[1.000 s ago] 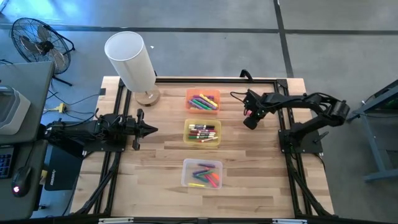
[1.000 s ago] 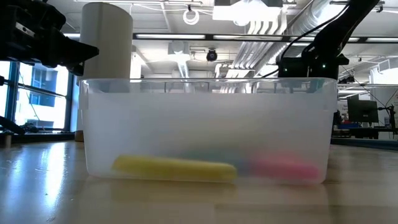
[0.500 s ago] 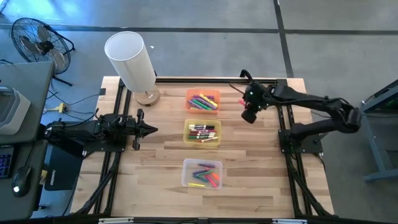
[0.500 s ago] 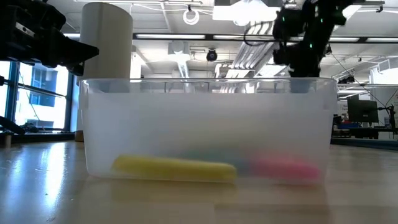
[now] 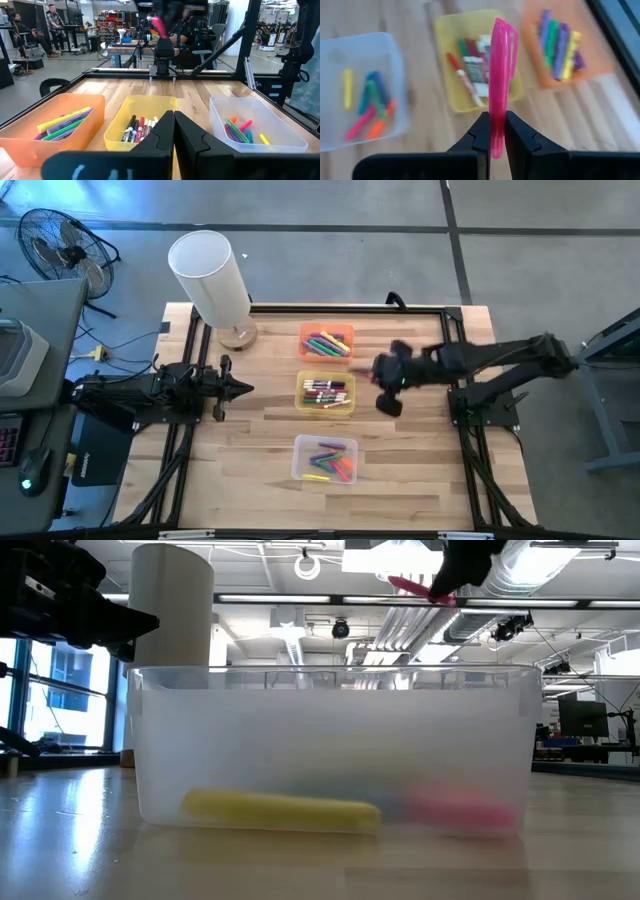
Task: Pick & Place Markers
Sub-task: Put the pink pen into the white bin, then return to Home Position
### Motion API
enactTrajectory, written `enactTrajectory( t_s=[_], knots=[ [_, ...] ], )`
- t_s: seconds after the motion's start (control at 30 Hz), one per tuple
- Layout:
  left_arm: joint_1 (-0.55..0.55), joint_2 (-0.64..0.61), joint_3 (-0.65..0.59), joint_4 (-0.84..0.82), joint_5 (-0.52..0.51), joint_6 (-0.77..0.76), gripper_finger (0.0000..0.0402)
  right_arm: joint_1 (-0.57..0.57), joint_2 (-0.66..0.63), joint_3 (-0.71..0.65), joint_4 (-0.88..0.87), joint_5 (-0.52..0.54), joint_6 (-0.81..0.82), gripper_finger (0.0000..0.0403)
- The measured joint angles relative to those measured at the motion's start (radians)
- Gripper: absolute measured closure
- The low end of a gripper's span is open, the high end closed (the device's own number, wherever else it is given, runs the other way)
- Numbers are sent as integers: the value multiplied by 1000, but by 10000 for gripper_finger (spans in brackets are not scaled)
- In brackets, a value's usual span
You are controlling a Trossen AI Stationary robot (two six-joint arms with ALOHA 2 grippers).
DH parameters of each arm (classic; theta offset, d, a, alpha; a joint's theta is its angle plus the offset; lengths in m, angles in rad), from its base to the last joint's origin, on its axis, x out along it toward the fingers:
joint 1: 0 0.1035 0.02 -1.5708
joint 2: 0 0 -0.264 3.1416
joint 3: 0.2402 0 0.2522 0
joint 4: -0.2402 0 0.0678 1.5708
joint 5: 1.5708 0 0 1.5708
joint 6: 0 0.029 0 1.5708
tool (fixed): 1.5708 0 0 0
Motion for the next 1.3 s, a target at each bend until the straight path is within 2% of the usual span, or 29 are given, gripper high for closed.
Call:
enactTrajectory(
  t_s=[0.2, 0.37, 0.53, 0.73, 0.83, 1.03, 1.17, 1.3],
  knots=[
    [0, 0, 0, 0, 0, 0, 401, 193, 212, 133, 4, 25, 100, 378],
    [0, 0, 0, 0, 0, 0, 401, 302, 414, 243, 3, 8, 110, 379],
    [0, 0, 0, 0, 0, 0, 401, 343, 575, 293, 20, -51, 91, 379],
    [0, 0, 0, 0, 0, 0, 401, 330, 698, 289, 135, -122, 74, 379],
    [0, 0, 0, 0, 0, 0, 401, 324, 718, 289, 165, -137, 88, 371],
    [0, 0, 0, 0, 0, 0, 401, 312, 715, 289, 151, -177, 104, 310],
    [0, 0, 0, 0, 0, 0, 401, 314, 668, 289, 137, -163, 31, 310],
    [0, 0, 0, 0, 0, 0, 401, 312, 581, 289, 157, -150, -103, 330]
  ],
)
